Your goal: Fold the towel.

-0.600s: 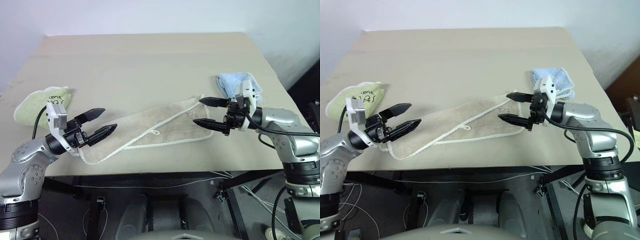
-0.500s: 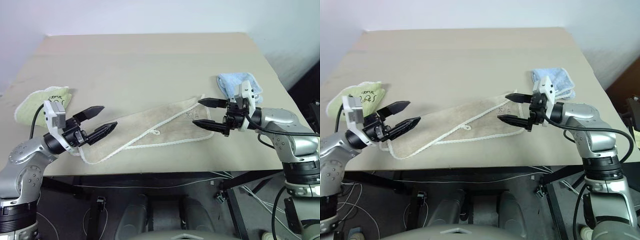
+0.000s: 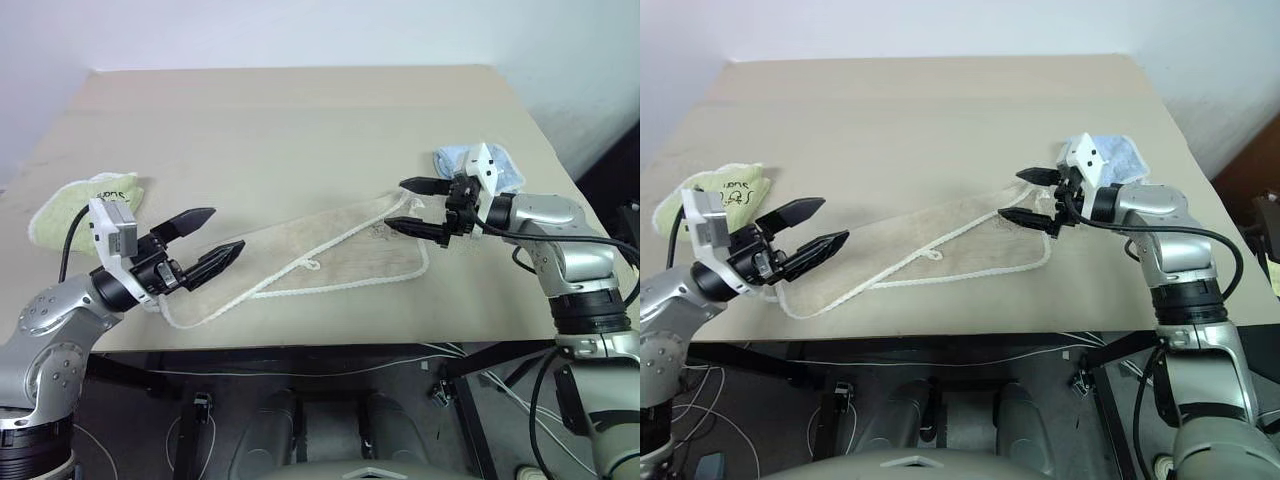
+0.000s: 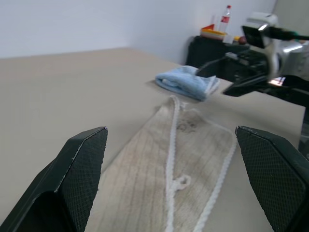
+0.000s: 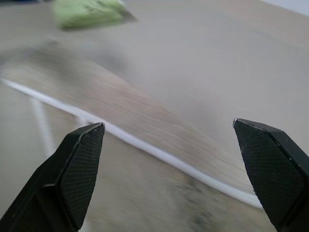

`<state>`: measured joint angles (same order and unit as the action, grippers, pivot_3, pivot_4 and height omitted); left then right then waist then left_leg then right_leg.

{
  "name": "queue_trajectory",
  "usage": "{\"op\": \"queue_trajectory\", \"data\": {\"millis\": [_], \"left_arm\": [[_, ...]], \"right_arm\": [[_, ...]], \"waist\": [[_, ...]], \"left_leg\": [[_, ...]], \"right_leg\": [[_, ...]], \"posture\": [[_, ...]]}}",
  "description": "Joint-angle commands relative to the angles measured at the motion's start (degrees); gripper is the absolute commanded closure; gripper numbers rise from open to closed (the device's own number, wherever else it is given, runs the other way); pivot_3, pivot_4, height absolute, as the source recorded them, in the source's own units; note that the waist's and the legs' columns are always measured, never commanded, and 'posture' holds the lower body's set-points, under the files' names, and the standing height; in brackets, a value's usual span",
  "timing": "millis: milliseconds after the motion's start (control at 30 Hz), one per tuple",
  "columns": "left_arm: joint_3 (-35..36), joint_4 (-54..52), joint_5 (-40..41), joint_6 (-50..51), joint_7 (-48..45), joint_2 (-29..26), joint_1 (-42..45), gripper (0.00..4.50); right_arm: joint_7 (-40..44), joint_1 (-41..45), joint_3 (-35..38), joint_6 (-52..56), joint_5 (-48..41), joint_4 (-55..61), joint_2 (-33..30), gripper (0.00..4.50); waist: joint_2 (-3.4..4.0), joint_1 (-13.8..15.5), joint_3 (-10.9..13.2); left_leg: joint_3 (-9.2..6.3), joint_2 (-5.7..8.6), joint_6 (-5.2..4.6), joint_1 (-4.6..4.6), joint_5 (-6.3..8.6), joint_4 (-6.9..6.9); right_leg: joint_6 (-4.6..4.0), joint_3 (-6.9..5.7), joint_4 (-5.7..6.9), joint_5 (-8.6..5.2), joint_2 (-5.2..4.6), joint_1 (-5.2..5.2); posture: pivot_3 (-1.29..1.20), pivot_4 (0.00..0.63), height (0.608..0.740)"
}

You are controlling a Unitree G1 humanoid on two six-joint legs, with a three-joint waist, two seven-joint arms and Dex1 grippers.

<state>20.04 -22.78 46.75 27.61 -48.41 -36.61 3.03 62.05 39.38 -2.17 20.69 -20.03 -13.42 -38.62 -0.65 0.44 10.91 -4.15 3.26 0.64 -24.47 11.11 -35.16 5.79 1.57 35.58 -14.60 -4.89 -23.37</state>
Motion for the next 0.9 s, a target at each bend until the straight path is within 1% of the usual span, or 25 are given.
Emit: {"op": "queue_trajectory", "data": {"millis": [33, 133, 200, 333, 433, 567, 767, 900], "left_arm": [[-2.0, -0.4, -0.8, -1.5, -0.4, 0.7, 1.4, 0.06], [-3.4, 0.7, -1.9, -2.6, -1.4, 1.3, 1.8, 0.06], [-4.3, 1.3, -2.9, -3.3, -2.2, 1.2, 1.8, 0.06], [-4.3, 2.9, -3.6, -4.6, -3.9, 1.1, 1.4, 0.06], [-4.2, 3.7, -4.4, -6.0, -5.0, 1.3, 0.8, 0.06], [-3.5, 3.9, -5.0, -7.9, -5.9, 1.6, -1.3, 0.06], [-4.0, 3.8, -6.4, -10.5, -6.4, 2.1, -3.8, 0.06], [-3.6, 6.2, -7.1, -12.2, -7.9, 2.0, -3.9, 0.06]], "right_arm": [[-0.9, 3.9, -1.9, -4.4, 5.1, -4.4, 0.1, 0.0], [-3.1, 9.6, -4.7, -8.9, 10.8, -14.0, 1.5, 0.0], [-5.2, 13.1, -6.9, -14.6, 15.8, -21.5, 2.1, 0.0], [-11.0, 20.0, -10.7, -24.7, 24.1, -36.6, 3.7, 0.0], [-14.4, 23.5, -12.5, -31.5, 28.6, -44.5, 4.3, 0.0], [-16.0, 26.2, -13.3, -37.1, 31.6, -50.8, 5.3, 0.0], [-20.0, 28.1, -14.0, -40.5, 35.5, -55.5, 8.2, 0.0], [-23.0, 28.8, -14.6, -41.6, 37.7, -57.4, 10.1, 0.0]], "waist": [[0.0, -0.1, 0.0], [0.0, -0.5, 0.0], [0.0, -1.1, 0.0], [0.0, -1.5, 0.0], [0.01, -1.6, 0.0], [0.02, -1.6, 0.0], [0.02, -1.8, 0.0], [0.03, -1.8, 0.0]], "left_leg": [[0.0, 0.0, 0.0, 0.0, 0.0, 0.0], [0.01, -0.01, 0.04, 0.01, -0.03, -0.03], [0.04, 0.0, 0.06, 0.05, -0.04, -0.02], [0.04, -0.01, 0.09, 0.07, -0.07, 0.01], [0.06, 0.0, 0.11, 0.07, -0.09, 0.02], [0.07, 0.0, 0.12, 0.07, -0.09, 0.02], [0.05, -0.01, 0.19, 0.18, -0.13, 0.02], [0.03, -0.01, 0.23, 0.21, -0.16, 0.03]], "right_leg": [[0.03, 0.0, 0.0, 0.02, 0.07, 0.0], [0.04, 0.01, 0.05, 0.03, 0.13, 0.0], [0.03, 0.05, 0.11, 0.02, 0.14, 0.0], [0.08, 0.04, 0.18, 0.05, 0.18, -0.03], [0.11, 0.06, 0.3, 0.06, 0.19, -0.09], [0.12, 0.08, 0.43, 0.06, 0.19, -0.15], [0.09, 0.11, 0.55, 0.05, 0.21, -0.12], [0.03, 0.11, 0.59, 0.02, 0.23, -0.12]], "posture": [[0.0, 0.15, 0.74], [0.0, 0.15, 0.74], [0.0, 0.15, 0.74], [0.0, 0.15, 0.74], [0.0, 0.15, 0.74], [0.0, 0.15, 0.74], [0.0, 0.15, 0.74], [0.0, 0.15, 0.74]]}}
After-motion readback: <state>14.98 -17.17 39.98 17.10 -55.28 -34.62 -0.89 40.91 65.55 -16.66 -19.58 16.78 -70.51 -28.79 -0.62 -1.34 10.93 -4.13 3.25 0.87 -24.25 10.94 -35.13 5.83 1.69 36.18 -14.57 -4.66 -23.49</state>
